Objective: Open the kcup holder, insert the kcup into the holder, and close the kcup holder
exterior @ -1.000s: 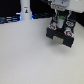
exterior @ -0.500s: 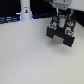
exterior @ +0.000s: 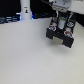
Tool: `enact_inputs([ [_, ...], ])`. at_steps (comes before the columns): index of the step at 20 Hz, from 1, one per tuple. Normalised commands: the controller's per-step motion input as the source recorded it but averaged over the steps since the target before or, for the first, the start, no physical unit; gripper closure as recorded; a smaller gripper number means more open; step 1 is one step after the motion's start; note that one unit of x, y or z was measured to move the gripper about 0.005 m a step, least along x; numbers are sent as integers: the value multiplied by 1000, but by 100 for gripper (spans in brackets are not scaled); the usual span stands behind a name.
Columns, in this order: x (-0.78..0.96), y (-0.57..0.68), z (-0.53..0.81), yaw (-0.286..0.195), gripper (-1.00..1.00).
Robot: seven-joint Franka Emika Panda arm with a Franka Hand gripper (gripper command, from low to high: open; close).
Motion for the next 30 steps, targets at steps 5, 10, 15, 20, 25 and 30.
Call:
enact_inputs([
  [5, 110, 182, 91, 1, 100],
  [10, -8, -42, -274, 2, 100],
  [15, -121, -59, -231, 4, 100],
  [20, 12, 65, -145, 21, 100],
  [25, 93, 98, 24, 51, -100],
  [30, 111, 15, 146, 70, -100],
])
